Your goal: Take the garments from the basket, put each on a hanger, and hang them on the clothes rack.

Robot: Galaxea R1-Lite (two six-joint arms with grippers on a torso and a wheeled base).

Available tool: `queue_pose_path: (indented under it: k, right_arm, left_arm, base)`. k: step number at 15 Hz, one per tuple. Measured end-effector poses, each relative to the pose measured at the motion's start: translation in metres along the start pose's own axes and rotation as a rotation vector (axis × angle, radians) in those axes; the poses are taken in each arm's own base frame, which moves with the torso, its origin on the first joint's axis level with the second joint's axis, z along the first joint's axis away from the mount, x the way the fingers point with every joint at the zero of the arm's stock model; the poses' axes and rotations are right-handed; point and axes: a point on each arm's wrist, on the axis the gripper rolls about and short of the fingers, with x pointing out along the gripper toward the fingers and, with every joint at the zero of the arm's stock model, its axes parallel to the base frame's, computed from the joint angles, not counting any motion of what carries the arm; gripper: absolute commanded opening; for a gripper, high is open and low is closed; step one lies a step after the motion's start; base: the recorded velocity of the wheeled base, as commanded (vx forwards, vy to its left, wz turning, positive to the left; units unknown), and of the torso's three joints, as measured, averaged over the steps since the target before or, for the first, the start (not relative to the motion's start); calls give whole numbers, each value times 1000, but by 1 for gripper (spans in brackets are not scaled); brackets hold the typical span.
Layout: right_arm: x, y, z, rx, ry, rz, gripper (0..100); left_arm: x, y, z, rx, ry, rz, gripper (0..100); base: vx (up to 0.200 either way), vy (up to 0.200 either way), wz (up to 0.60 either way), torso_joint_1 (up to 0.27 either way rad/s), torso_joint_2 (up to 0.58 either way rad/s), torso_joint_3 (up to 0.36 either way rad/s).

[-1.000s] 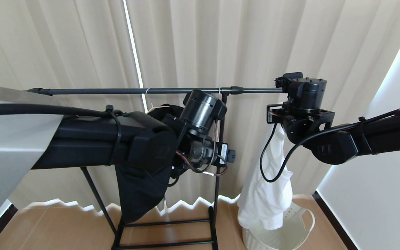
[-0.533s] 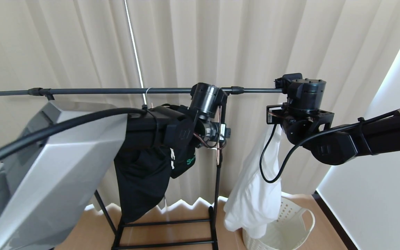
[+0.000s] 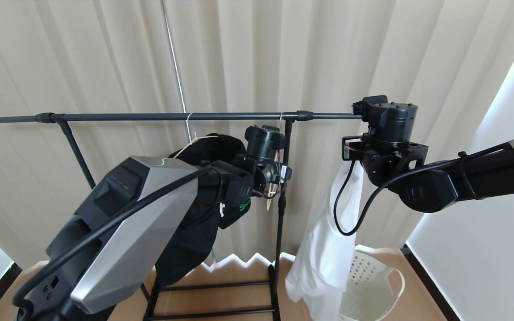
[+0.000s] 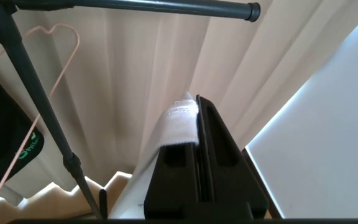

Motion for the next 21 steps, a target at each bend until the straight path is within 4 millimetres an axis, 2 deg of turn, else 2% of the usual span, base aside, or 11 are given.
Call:
queue_pose_path:
  k: [4, 10, 15, 21]
  right_arm:
    - [4, 3, -6, -11, 12, 1, 0]
    - [7, 6, -12, -24, 22, -14, 0]
    - [7, 6, -12, -24, 22, -15, 0]
    - [7, 7, -13, -27, 25, -14, 0]
  left_arm:
    - [13, 3, -12, 1, -11, 19, 100]
    - [19, 3, -14, 2, -48, 34, 100]
    - [20, 5, -15, -1, -50, 57, 100]
    - [22, 13, -13, -6, -53, 82, 100]
  base:
    - [0, 0, 0, 0, 0, 0]
    - [0, 0, 0, 0, 0, 0]
    - [200, 0, 0, -1, 0, 6]
    - [0, 0, 0, 0, 0, 0]
